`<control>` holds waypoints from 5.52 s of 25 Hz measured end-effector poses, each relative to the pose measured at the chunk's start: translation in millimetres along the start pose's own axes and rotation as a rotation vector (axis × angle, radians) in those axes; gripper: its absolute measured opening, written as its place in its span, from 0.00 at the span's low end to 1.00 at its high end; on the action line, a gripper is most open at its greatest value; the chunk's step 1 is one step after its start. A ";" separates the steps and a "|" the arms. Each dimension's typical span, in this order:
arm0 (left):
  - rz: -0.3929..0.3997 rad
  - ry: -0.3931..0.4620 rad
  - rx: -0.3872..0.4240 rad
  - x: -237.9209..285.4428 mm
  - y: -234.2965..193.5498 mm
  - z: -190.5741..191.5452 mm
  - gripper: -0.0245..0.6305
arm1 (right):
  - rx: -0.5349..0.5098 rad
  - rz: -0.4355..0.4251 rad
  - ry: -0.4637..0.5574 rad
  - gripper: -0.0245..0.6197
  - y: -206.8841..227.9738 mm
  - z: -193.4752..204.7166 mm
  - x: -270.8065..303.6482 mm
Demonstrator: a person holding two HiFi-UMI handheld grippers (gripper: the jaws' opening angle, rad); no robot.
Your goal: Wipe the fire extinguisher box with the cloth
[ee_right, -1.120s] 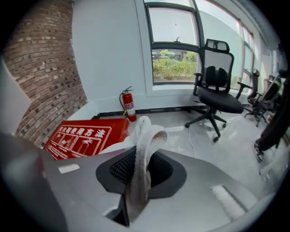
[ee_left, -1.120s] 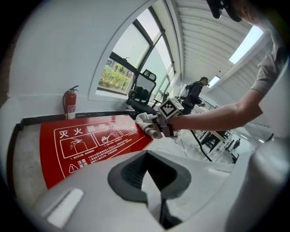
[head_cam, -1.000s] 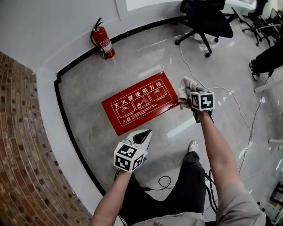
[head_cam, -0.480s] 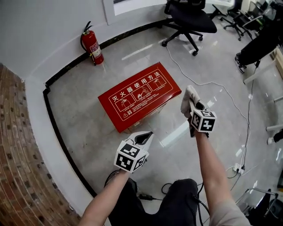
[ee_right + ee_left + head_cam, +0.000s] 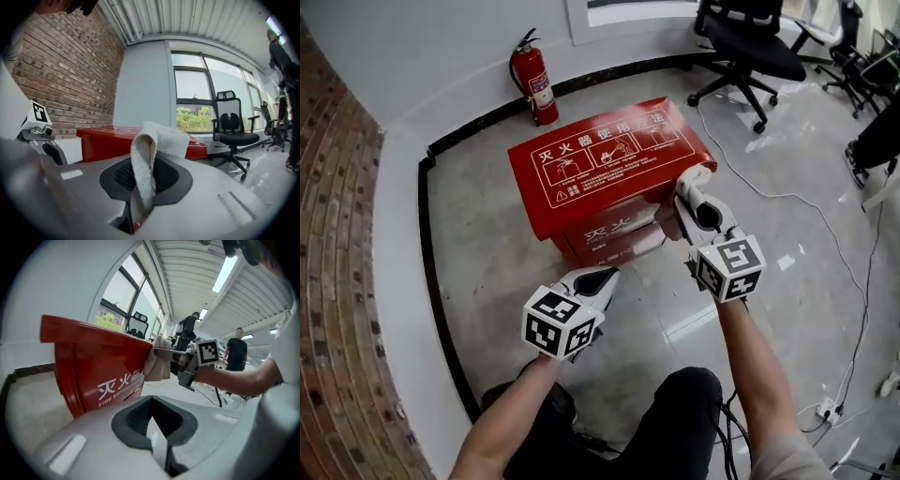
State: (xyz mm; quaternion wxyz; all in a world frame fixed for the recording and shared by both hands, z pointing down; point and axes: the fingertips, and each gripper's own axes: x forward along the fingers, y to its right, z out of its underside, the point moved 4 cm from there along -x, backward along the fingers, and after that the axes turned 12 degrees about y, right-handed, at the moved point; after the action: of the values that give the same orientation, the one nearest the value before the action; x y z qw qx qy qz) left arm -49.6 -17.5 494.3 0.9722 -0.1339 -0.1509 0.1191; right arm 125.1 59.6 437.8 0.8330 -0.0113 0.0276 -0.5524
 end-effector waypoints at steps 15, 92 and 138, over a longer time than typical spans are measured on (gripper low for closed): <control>-0.417 0.069 -0.099 -103.7 -47.3 71.2 0.04 | 0.050 -0.685 0.002 0.16 -232.1 60.8 47.4; -0.362 -0.131 -0.006 -9.5 -70.3 255.2 0.04 | -0.154 -0.357 -0.314 0.16 -83.2 395.5 13.1; -0.180 0.163 0.287 -102.1 -40.7 14.3 0.19 | -0.003 -0.832 -0.046 0.36 -191.5 79.9 -11.2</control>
State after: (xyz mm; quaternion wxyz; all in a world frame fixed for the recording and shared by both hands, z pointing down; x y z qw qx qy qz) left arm -141.0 -80.1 492.7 0.9970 0.0108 -0.0646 0.0406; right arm -50.7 -5.6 527.4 0.5391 -0.0351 0.0026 -0.8415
